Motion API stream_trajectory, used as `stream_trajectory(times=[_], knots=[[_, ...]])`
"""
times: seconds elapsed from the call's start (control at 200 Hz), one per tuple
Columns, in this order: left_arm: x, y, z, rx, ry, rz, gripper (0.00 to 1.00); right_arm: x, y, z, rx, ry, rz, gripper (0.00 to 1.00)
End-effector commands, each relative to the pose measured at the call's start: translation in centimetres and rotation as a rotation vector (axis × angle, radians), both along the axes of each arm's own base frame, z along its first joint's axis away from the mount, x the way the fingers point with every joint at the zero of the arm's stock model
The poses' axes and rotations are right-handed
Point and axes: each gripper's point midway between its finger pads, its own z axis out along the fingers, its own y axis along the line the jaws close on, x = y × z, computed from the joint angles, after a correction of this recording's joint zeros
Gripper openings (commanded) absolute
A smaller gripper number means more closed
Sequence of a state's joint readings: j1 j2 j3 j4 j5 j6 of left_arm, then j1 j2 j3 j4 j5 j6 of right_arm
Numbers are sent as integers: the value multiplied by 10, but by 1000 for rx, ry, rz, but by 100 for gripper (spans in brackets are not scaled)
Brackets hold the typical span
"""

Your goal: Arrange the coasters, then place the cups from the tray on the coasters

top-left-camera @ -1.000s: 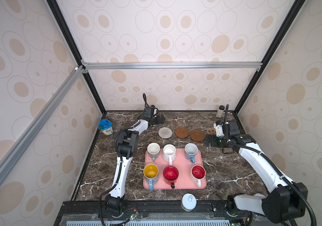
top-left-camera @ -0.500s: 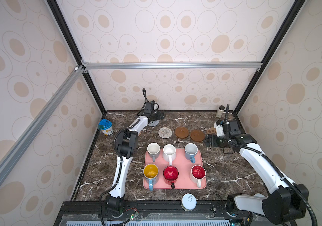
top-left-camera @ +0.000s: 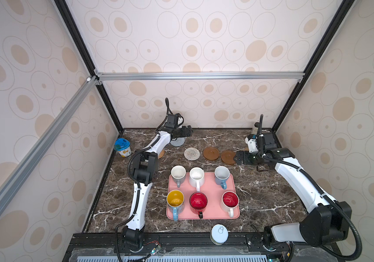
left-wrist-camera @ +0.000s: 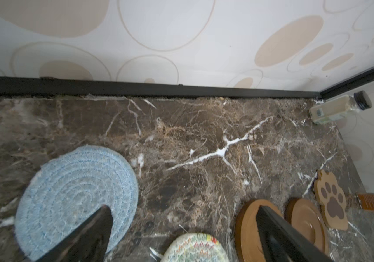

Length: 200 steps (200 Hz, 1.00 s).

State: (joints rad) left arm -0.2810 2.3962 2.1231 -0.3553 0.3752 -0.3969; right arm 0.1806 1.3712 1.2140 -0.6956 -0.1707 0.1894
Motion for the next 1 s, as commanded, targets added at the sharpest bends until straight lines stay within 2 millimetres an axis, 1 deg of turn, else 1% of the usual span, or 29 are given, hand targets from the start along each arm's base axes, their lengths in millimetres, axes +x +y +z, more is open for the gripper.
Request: stream_trajectory(times=[0.0,0.15,0.26,0.275,0.305,0.475,0.615,0.845,0.996], knots=[[-33,-17,6,24,40,-107,100,-2,8,4,27,4,28,98],[-55,-37,4,12,52,-168,100,-9,11,-7,34,39,35,99],[-67,-50,-9,24,83,-209,100,-17,10,-15,27,60,32,99],[-71,-56,-11,14,93,-232,100,-18,9,-17,26,63,29,99],[-75,-61,-13,14,99,-250,100,-20,8,-17,25,64,27,99],[-85,-77,-27,34,135,-277,100,-24,7,-21,17,74,22,99],[-92,-80,-41,49,169,-281,100,-25,6,-24,11,82,23,99],[-105,-80,-64,58,214,-285,100,-28,6,-31,10,103,17,99],[-109,-80,-77,61,237,-279,100,-28,4,-31,-4,101,14,99]])
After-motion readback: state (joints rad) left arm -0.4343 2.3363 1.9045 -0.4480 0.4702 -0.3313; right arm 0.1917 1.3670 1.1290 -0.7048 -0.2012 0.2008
